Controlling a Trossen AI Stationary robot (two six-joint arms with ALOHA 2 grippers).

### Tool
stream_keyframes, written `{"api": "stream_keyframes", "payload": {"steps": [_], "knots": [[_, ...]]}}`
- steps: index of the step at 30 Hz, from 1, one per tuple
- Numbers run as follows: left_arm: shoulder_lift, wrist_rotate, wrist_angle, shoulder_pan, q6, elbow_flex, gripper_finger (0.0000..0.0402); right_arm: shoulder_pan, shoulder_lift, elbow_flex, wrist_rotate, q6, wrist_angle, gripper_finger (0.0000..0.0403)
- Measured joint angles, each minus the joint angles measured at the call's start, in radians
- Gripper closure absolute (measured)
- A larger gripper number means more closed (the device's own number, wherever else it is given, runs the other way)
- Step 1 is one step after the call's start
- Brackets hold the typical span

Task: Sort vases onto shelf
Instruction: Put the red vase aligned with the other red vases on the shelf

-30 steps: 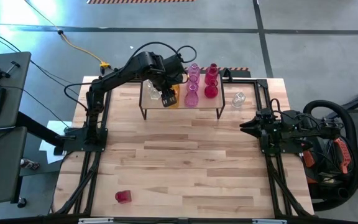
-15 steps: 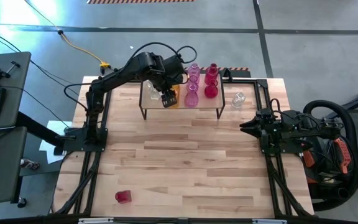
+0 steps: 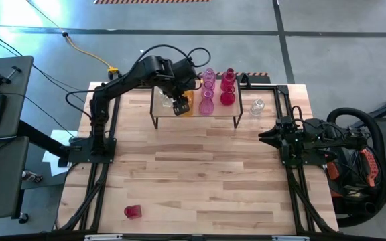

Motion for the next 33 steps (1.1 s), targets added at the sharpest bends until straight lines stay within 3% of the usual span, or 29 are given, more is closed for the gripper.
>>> {"api": "stream_keyframes", "payload": {"steps": [13,20,29,33], "knots": [[-0.019,-0.05,0.025,-0.003,0.0,0.038,0.0188,0.0,0.0,0.0,0.0,0.0,0.0,0.0289],[-0.09,-0.072,0.036,-0.022,-0.003,0.03,0.0188,0.0,0.0,0.0,0.0,0.0,0.0,0.0289],[-0.159,-0.158,-0.036,-0.113,-0.103,0.03,0.0188,0.0,0.0,0.0,0.0,0.0,0.0,0.0289],[-0.212,-0.198,-0.035,-0.19,-0.158,-0.036,0.0188,0.0,0.0,0.0,0.0,0.0,0.0,0.0289]]}}
